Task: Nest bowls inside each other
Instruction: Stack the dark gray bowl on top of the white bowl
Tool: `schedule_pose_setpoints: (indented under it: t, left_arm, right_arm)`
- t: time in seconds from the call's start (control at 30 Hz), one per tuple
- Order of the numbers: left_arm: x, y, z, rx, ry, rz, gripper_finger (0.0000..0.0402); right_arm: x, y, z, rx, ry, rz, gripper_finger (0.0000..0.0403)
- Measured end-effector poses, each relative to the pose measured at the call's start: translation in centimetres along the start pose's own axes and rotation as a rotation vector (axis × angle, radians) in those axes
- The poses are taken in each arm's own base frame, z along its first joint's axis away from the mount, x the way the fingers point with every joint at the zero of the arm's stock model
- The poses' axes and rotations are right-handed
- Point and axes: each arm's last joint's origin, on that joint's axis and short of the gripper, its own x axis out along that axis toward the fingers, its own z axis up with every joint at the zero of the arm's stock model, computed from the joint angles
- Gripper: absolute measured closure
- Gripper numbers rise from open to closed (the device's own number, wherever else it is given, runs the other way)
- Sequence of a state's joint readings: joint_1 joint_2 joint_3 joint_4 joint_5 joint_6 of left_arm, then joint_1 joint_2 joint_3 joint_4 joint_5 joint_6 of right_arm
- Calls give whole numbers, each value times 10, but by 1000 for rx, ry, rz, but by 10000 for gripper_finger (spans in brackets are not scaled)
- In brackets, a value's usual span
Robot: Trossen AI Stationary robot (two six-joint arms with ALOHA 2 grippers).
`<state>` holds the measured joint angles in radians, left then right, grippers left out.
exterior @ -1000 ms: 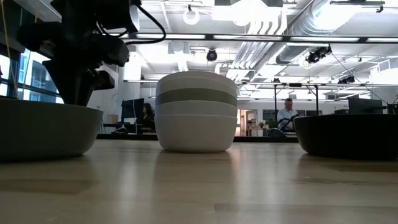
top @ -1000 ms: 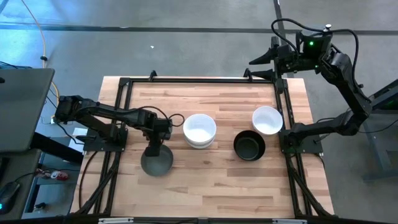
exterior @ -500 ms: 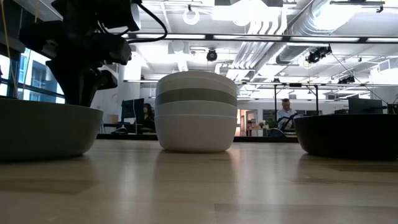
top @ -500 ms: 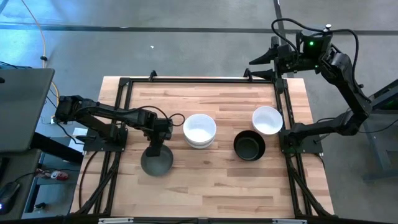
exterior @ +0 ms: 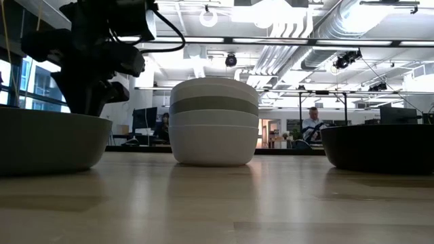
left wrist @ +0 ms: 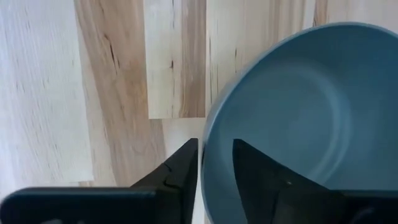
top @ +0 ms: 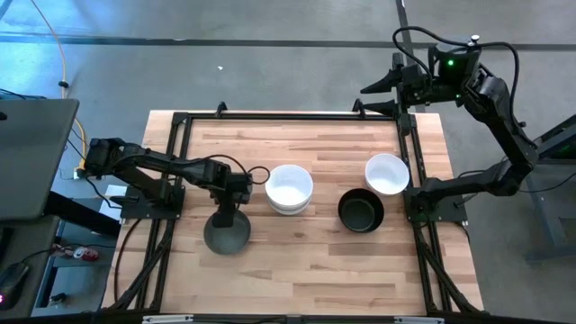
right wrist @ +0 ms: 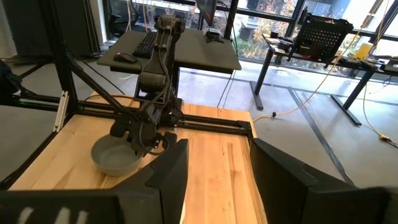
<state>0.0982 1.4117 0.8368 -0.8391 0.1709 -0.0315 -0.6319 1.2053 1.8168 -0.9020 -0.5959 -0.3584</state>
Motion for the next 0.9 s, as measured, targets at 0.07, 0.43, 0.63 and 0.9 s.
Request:
schedule_pose_setpoints:
  t: [0.07, 0.43, 0.63, 0.9]
  left_arm:
    - [0, 0, 0, 7, 0, 0, 333]
    - [0, 1, 0, 25, -1, 33, 399]
    - [-1, 8, -1, -4, 5, 30, 400]
    - [-23, 27, 0, -47, 64, 41, 401]
  right_arm:
    - [0, 0, 0, 1, 1, 1, 237]
    - [0, 1, -2, 18, 22, 8, 237]
    - [0, 1, -4, 26, 34, 13, 237]
    - [0, 1, -4, 27, 34, 13, 237]
